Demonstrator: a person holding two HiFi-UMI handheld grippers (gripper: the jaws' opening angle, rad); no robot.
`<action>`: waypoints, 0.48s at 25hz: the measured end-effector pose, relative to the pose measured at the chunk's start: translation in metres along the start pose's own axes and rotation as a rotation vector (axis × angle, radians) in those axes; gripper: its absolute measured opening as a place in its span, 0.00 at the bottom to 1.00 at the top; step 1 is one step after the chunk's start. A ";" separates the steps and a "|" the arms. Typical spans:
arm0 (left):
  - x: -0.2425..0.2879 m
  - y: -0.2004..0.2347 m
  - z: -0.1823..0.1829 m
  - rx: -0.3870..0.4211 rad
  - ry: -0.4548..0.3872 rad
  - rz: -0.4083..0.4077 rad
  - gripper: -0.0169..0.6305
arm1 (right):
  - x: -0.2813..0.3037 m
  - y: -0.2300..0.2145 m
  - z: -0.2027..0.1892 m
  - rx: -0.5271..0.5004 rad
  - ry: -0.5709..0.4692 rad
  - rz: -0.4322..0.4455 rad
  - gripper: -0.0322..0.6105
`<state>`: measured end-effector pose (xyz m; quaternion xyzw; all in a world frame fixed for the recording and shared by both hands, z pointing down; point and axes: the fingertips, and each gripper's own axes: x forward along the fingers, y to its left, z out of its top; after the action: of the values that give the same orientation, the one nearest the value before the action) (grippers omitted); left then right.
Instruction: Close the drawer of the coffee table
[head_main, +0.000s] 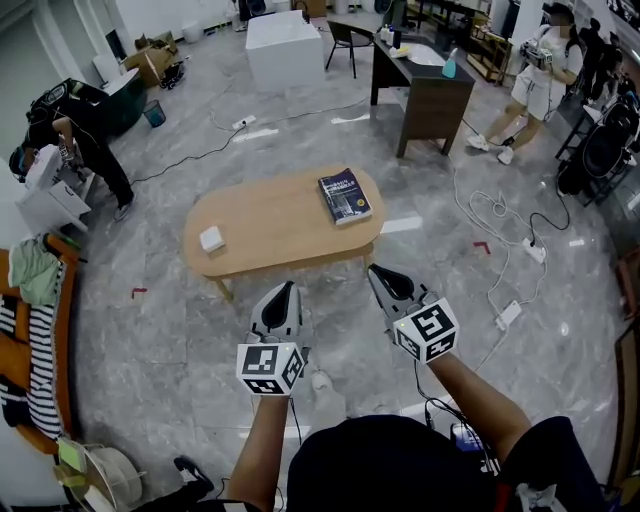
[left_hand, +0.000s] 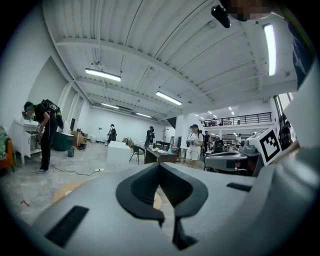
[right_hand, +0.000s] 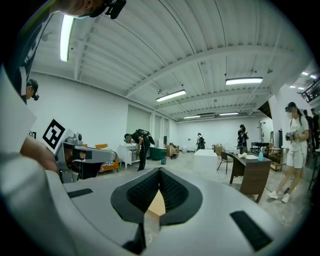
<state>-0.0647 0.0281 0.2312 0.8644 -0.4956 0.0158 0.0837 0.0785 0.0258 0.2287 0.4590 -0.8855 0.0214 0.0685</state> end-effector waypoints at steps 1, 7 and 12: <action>-0.002 -0.004 0.001 0.003 -0.004 0.001 0.02 | -0.004 0.000 0.000 0.000 -0.004 0.000 0.07; -0.015 -0.025 0.008 0.023 -0.028 0.005 0.02 | -0.026 0.003 0.004 -0.007 -0.027 0.010 0.07; -0.029 -0.048 0.016 0.039 -0.047 0.007 0.02 | -0.050 0.008 0.013 -0.019 -0.050 0.020 0.07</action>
<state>-0.0390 0.0743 0.2060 0.8642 -0.5001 0.0053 0.0550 0.0989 0.0702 0.2093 0.4497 -0.8918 0.0025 0.0506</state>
